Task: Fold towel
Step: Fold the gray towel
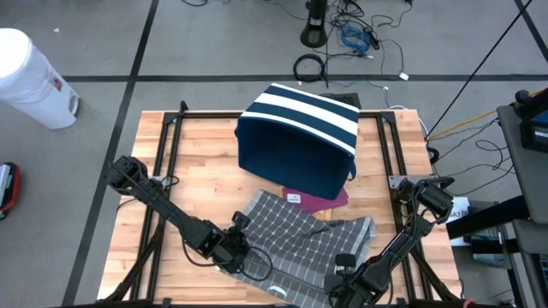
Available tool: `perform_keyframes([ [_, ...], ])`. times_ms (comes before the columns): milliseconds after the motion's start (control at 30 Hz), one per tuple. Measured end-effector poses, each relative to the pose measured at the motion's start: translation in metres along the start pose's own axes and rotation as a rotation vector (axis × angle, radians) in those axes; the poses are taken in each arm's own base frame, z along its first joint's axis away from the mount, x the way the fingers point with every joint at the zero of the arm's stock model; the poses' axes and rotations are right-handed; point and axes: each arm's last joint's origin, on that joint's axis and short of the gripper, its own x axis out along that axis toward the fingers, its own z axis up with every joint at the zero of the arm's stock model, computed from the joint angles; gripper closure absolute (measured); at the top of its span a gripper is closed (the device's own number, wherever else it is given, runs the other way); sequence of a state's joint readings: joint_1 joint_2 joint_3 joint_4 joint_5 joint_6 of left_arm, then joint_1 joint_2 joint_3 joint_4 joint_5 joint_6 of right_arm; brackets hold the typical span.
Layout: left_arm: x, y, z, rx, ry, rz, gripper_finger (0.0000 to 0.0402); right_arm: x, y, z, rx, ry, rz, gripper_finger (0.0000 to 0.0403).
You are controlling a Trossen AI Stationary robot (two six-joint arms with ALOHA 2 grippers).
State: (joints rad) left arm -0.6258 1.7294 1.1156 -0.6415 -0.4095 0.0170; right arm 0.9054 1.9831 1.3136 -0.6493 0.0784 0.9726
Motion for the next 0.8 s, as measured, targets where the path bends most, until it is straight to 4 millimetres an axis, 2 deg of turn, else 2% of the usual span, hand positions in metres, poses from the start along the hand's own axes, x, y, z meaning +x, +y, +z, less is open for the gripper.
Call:
perform_keyframes([
  [233, 0.000, 0.000, 0.000, 0.000, 0.000, 0.000, 0.0401, 0.000, -0.003, -0.001, -0.012, 0.010, -0.036, 0.0314],
  [467, 0.001, 0.002, 0.001, -0.008, -0.006, 0.002, 0.0401, -0.003, -0.016, -0.008, -0.076, 0.089, -0.171, 0.0396],
  [800, 0.005, 0.013, 0.003, -0.060, -0.023, 0.047, 0.0401, -0.010, -0.033, 0.000, -0.121, 0.142, -0.230, 0.0401],
])
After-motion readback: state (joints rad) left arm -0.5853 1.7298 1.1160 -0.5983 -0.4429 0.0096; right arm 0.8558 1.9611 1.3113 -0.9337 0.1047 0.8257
